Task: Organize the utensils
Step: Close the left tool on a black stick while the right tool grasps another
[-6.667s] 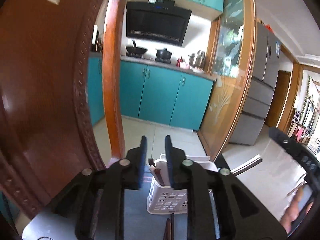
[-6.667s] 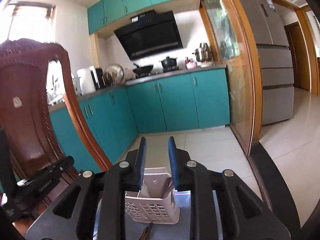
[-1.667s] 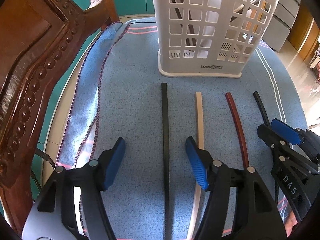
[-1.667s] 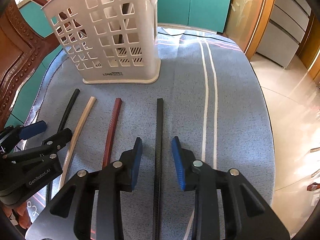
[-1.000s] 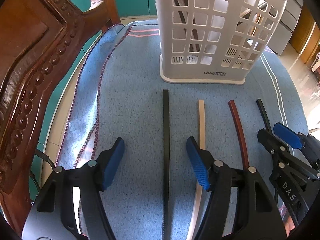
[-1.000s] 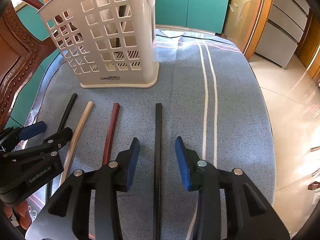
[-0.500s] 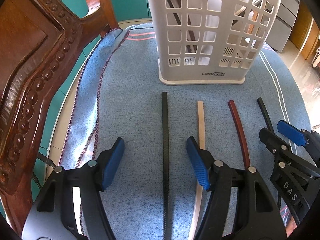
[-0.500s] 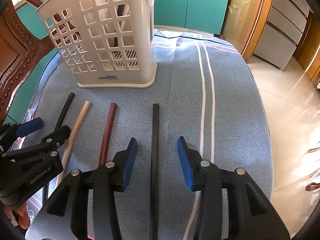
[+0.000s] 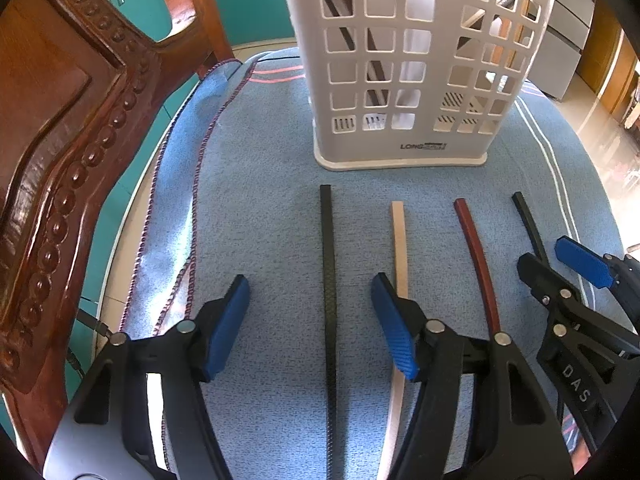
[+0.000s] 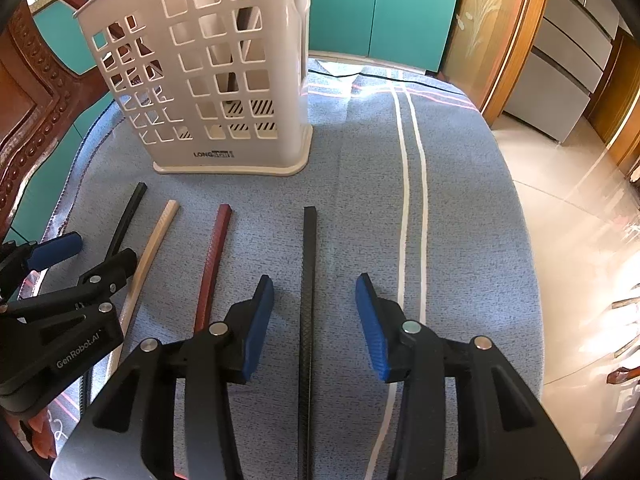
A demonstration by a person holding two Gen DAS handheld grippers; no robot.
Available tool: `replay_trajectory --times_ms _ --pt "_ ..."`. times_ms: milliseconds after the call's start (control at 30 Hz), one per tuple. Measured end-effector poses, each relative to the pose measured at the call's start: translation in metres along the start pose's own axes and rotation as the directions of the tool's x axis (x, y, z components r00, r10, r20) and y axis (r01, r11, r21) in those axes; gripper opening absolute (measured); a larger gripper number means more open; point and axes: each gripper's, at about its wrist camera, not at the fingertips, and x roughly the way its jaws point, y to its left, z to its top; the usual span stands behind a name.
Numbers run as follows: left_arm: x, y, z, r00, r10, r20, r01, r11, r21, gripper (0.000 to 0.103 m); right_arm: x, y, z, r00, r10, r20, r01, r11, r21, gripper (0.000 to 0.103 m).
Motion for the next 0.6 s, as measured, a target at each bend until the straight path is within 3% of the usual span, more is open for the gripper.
replay_trajectory --times_ms 133,200,300,333,367,500,600 --pt "0.002 0.003 0.004 0.999 -0.053 -0.003 0.053 0.998 -0.015 0.054 -0.001 0.002 -0.001 1.000 0.005 0.003 -0.005 1.000 -0.009 0.043" --pt "0.002 0.003 0.005 0.996 -0.083 -0.009 0.083 0.996 -0.016 0.042 -0.002 0.004 -0.003 1.000 0.014 0.006 -0.014 1.000 -0.024 0.039" --pt "-0.001 -0.007 0.004 0.995 -0.096 0.000 0.096 0.995 0.022 0.022 -0.005 0.007 -0.004 0.999 0.041 0.008 -0.040 0.999 -0.033 0.020" --pt "-0.001 -0.010 0.004 0.995 -0.100 0.001 0.100 0.995 0.028 0.017 -0.005 0.007 -0.004 0.999 0.053 0.007 -0.053 0.998 -0.031 0.009" --pt "-0.002 -0.012 0.004 0.994 -0.106 0.002 0.106 0.994 0.035 0.009 -0.006 0.006 -0.005 0.998 0.066 0.006 -0.066 0.997 -0.026 0.007" --pt "-0.004 -0.009 0.004 0.993 -0.120 0.006 0.119 0.993 0.013 0.007 -0.012 0.001 -0.004 0.993 0.114 0.027 -0.114 0.993 -0.003 0.007" --pt "-0.019 -0.002 0.005 0.992 -0.118 0.050 0.119 0.993 -0.010 0.007 -0.027 -0.002 0.000 0.989 0.127 0.072 -0.128 0.992 -0.002 0.007"
